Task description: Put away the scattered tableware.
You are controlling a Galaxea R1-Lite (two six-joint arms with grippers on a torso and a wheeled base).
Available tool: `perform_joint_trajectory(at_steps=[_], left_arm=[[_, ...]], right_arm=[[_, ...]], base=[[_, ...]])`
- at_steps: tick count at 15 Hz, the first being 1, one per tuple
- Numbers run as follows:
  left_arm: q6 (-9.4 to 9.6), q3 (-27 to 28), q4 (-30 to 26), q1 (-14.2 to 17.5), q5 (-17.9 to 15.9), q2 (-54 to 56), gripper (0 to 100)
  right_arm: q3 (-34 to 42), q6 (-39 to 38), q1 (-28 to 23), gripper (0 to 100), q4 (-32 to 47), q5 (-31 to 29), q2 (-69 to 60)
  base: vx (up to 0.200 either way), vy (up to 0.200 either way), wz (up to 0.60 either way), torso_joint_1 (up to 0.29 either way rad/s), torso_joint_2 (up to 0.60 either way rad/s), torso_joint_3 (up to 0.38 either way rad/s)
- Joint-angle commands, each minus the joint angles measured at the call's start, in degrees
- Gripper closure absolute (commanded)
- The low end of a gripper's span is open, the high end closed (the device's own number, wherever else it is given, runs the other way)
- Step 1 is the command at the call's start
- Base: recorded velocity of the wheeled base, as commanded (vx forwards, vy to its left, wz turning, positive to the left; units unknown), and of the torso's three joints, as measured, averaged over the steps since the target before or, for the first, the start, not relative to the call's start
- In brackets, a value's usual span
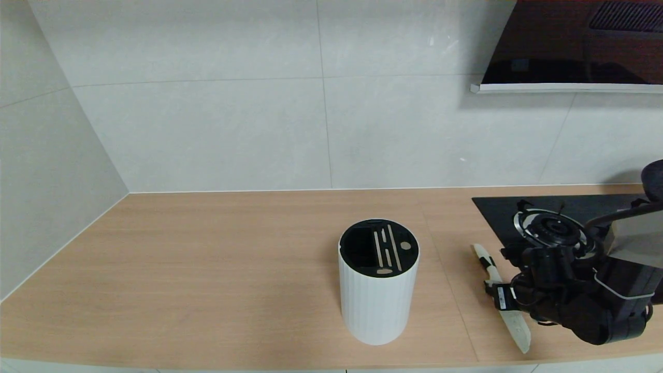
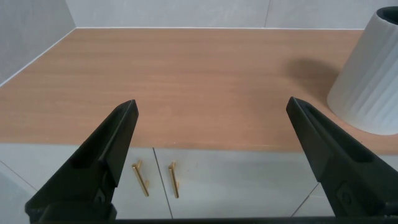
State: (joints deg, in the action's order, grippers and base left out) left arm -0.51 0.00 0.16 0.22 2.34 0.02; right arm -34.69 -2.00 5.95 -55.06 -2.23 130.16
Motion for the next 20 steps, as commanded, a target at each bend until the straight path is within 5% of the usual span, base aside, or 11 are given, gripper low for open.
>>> perform_joint_trajectory(at_steps=[1,7,12,16,20], left_arm=[[-0.02,0.00,0.02,0.04,0.03,-0.02,0],[-0.02,0.00,0.02,0.04,0.03,-0.02,0],[0.34,0.00,0.02,0.04,0.03,-0.02,0],[0.78,0.00,0.02,0.04,-0.06,-0.02,0],[0.16,3.87,0.11,0.04,-1.20,-0.02,0]], right_arm=[[0.07,0.07,0.03,100,0.22,0.03,0.45],[-0.29,0.07,0.03,100,0.13,-0.67,0.45],[0.68,-1.34,2.31,100,1.80,-1.28,-12.91],[-8.11,-1.43,10.31,100,16.83,-2.25,-30.75],[-10.75,-1.34,17.69,100,18.41,-2.34,-40.69]], base=[[0.000,0.000,0.00,0.000,0.00,0.000],[0.000,0.000,0.00,0.000,0.00,0.000],[0.000,0.000,0.00,0.000,0.00,0.000],[0.000,0.000,0.00,0.000,0.00,0.000],[0.000,0.000,0.00,0.000,0.00,0.000]])
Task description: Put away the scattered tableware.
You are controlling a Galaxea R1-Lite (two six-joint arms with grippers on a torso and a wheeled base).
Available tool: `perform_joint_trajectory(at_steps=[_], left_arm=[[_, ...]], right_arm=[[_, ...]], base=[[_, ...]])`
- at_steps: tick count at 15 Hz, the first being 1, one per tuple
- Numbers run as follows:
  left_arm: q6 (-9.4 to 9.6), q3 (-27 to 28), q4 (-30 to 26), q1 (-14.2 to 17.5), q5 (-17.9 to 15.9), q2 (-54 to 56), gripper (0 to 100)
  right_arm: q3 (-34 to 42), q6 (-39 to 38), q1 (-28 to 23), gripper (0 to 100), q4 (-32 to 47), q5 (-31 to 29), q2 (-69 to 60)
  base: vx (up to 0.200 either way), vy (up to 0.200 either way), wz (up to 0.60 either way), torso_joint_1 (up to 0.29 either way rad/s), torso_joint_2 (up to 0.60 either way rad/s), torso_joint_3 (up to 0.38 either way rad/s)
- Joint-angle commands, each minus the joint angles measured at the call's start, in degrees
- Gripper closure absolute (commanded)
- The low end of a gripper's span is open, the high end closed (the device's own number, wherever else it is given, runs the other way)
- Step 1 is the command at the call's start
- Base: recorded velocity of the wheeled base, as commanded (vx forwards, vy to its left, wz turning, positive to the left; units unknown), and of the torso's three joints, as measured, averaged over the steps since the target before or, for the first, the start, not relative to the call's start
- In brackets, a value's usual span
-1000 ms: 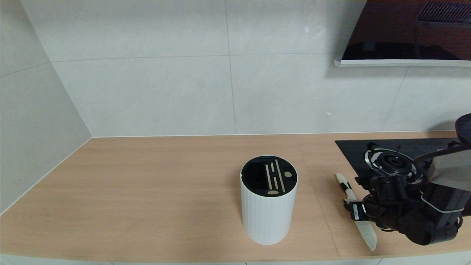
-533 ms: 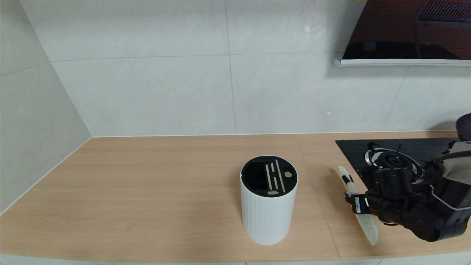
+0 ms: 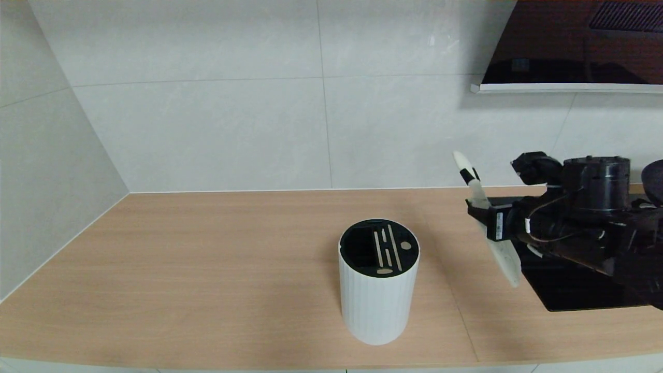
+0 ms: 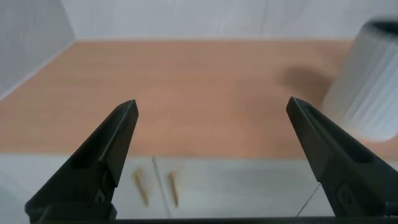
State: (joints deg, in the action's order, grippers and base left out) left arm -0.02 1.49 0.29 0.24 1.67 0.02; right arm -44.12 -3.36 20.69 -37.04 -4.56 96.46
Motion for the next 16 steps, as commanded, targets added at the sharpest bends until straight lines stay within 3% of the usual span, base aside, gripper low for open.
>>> perform_joint_trajectory(at_steps=[1,3,6,8,9,10,12,13,14,16], left_arm=[[-1.65,8.53,-1.87,-0.24,-3.60,-0.73,0],[-1.56,20.05,-9.52,-1.47,-12.13,-10.13,0],[-0.77,33.58,-11.02,-1.47,-24.79,-31.31,0],[-1.29,40.35,-9.52,-1.74,-29.00,-45.64,0],[-1.91,41.93,-6.44,-4.02,-29.18,-52.14,0],[-3.32,42.55,-1.87,-8.42,-29.09,-57.59,0],[-10.96,42.72,10.78,-16.59,-28.74,-67.08,0],[-14.30,42.72,16.06,-18.96,-28.74,-70.42,0],[-18.96,42.72,23.00,-21.34,-28.65,-73.85,0],[-28.80,41.84,30.64,-24.50,-28.21,-76.75,0]], right_arm=[[-2.29,0.11,4.71,100,0.47,-0.01,-8.31],[-6.60,0.20,7.61,100,1.88,-0.01,-8.84],[-9.14,0.02,13.59,100,5.92,-0.27,-8.93],[-8.09,-0.06,18.42,100,5.92,-3.00,-9.28],[-7.47,-0.24,20.80,100,5.92,-4.32,-9.01],[-7.03,-0.33,22.47,100,5.75,-4.93,-8.57],[-6.95,-2.35,26.25,100,5.57,-5.72,-6.99],[-7.03,-2.79,26.77,100,5.48,-6.34,-6.82],[-6.68,-2.88,27.13,100,5.48,-6.51,-6.90],[-4.66,-2.96,28.44,100,5.39,-6.51,-7.17]], base=[[0.000,0.000,0.00,0.000,0.00,0.000],[0.000,0.000,0.00,0.000,0.00,0.000],[0.000,0.000,0.00,0.000,0.00,0.000],[0.000,0.000,0.00,0.000,0.00,0.000],[0.000,0.000,0.00,0.000,0.00,0.000],[0.000,0.000,0.00,0.000,0.00,0.000],[0.000,0.000,0.00,0.000,0.00,0.000],[0.000,0.000,0.00,0.000,0.00,0.000],[0.000,0.000,0.00,0.000,0.00,0.000],[0.000,0.000,0.00,0.000,0.00,0.000]])
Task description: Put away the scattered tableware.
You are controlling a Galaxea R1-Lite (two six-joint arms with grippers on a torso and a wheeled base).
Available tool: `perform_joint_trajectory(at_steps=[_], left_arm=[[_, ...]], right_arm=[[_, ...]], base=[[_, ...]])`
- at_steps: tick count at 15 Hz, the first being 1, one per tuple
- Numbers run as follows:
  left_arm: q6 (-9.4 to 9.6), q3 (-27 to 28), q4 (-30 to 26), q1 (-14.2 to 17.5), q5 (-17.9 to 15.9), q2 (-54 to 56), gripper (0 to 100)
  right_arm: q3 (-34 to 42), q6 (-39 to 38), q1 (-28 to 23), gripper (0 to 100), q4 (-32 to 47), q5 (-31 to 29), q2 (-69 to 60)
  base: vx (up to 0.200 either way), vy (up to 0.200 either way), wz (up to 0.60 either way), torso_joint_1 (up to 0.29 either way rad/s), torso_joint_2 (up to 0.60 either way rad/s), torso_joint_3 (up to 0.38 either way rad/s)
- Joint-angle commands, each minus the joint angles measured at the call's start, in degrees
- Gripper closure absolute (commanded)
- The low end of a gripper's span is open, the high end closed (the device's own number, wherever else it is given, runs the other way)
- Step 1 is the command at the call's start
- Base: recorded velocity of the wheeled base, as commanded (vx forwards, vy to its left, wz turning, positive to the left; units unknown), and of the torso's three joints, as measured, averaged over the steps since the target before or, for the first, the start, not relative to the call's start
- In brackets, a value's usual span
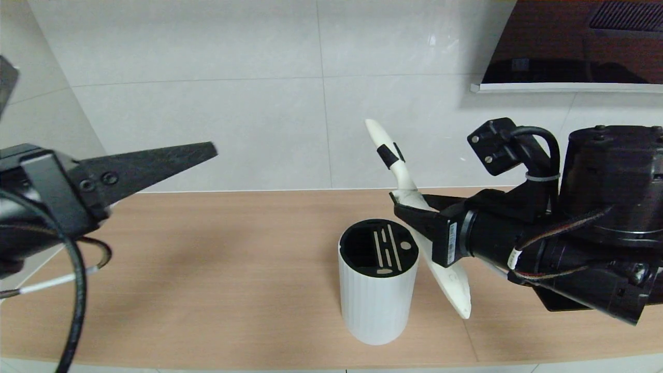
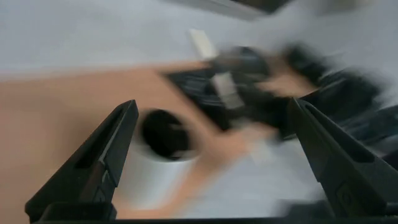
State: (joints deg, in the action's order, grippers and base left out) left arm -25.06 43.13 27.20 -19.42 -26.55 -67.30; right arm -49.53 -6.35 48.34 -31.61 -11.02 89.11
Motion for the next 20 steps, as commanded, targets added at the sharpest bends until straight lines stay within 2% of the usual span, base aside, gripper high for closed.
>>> perform_joint_trajectory(at_steps=[1,2,3,5,6,7,8,9,10,13,20], left_arm=[[-8.95,0.20,5.41,-5.54,-0.69,-9.95,0],[-13.61,0.90,8.13,-7.65,-0.96,-11.71,0],[-14.57,0.46,11.21,-9.50,-0.87,-12.06,0],[-14.57,-0.68,12.97,-12.05,-0.69,-13.29,0],[-14.57,-0.42,13.23,-12.92,0.62,-14.43,0],[-14.49,-0.06,13.41,-14.68,4.05,-16.28,0],[-14.40,1.25,13.32,-16.79,9.06,-18.74,0],[-14.31,1.78,13.41,-17.67,11.79,-20.15,0],[-13.78,3.01,13.94,-19.43,16.97,-22.87,0],[-13.78,2.84,16.48,-19.78,17.50,-23.84,0],[-13.78,2.84,17.10,-19.87,17.59,-24.98,0]], right_arm=[[0.93,-0.06,1.32,100,-0.03,0.03,0.45],[1.10,-0.42,1.94,100,-0.03,-0.14,0.62],[0.93,-0.59,2.99,100,-0.03,-0.49,1.06],[1.10,-0.94,4.66,100,-0.03,-0.93,1.15],[1.19,-1.12,5.89,100,-0.03,-1.02,1.33],[1.10,-1.21,7.04,100,-0.12,-1.55,1.85],[0.93,-1.12,7.65,100,-0.91,-2.69,2.29],[0.93,-1.12,7.74,100,-1.79,-3.13,2.56],[1.10,-1.12,8.71,100,-3.63,-3.57,3.44],[1.10,-1.12,9.32,100,-3.72,-3.57,3.96],[1.19,-2.17,11.34,100,-3.81,-3.57,5.11]], base=[[0.000,0.000,0.00,0.000,0.00,0.000],[0.000,0.000,0.00,0.000,0.00,0.000],[0.000,0.000,0.00,0.000,0.00,0.000],[0.000,0.000,0.00,0.000,0.00,0.000],[0.000,0.000,0.00,0.000,0.00,0.000],[0.000,0.000,0.00,0.000,0.00,0.000],[0.000,0.000,0.00,0.000,0.00,0.000],[0.000,0.000,0.00,0.000,0.00,0.000],[0.000,0.000,0.00,0.000,0.00,0.000],[0.000,0.000,0.00,0.000,0.00,0.000],[0.000,0.000,0.00,0.000,0.00,0.000]])
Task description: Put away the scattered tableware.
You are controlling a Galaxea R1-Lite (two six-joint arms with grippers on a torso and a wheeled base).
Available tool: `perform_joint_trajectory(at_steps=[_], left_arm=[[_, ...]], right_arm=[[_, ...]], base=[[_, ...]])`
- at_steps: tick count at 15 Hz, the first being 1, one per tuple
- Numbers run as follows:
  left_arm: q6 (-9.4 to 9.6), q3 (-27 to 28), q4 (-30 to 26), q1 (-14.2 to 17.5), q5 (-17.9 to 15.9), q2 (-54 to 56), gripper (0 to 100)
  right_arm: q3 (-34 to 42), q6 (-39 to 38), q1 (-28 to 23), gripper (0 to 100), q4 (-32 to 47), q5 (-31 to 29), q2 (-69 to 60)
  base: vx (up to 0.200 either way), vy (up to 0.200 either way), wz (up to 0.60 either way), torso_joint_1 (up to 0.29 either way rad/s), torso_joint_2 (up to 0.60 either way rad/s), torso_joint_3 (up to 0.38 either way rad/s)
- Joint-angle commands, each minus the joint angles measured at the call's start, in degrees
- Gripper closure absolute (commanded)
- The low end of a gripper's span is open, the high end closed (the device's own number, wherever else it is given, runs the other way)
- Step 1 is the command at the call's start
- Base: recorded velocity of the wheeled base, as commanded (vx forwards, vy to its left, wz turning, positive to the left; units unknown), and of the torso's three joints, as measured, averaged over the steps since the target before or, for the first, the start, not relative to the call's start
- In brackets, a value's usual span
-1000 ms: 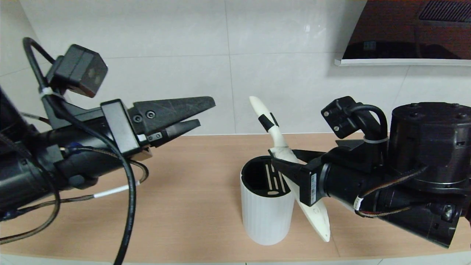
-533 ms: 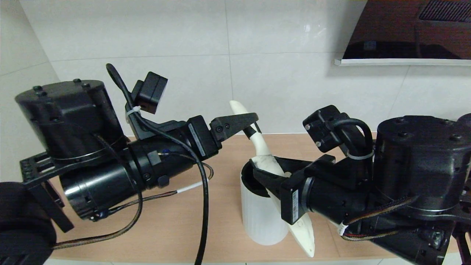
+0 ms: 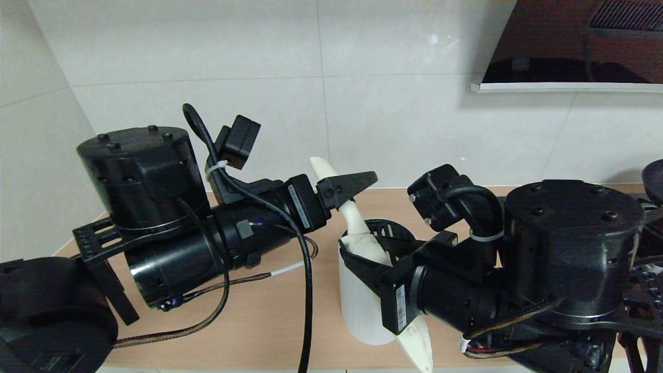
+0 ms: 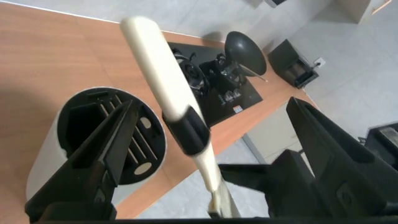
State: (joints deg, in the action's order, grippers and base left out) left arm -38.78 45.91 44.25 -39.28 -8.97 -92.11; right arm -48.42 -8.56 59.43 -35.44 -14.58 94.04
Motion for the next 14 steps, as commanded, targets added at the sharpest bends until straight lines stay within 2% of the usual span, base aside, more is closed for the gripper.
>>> perform_joint_trajectory(at_steps=[1,5,6,14], left_arm=[[-0.07,0.06,0.05,-0.01,0.01,-0.17,0],[0.02,-0.03,0.05,-0.01,0.10,-0.61,0],[0.02,0.06,0.05,-0.01,0.18,-0.61,100],[0.02,0.14,0.05,-0.01,0.10,-0.52,100]], right_arm=[[0.08,0.03,0.25,100,-0.25,-0.01,0.18],[0.87,0.12,0.95,100,-1.92,-0.10,-0.08],[0.96,0.12,0.95,100,-1.92,-0.10,-0.08],[0.96,0.03,1.04,100,-2.09,-0.63,0.00]], base=[[0.000,0.000,0.00,0.000,0.00,0.000],[0.000,0.000,0.00,0.000,0.00,0.000],[0.000,0.000,0.00,0.000,0.00,0.000],[0.000,0.000,0.00,0.000,0.00,0.000]])
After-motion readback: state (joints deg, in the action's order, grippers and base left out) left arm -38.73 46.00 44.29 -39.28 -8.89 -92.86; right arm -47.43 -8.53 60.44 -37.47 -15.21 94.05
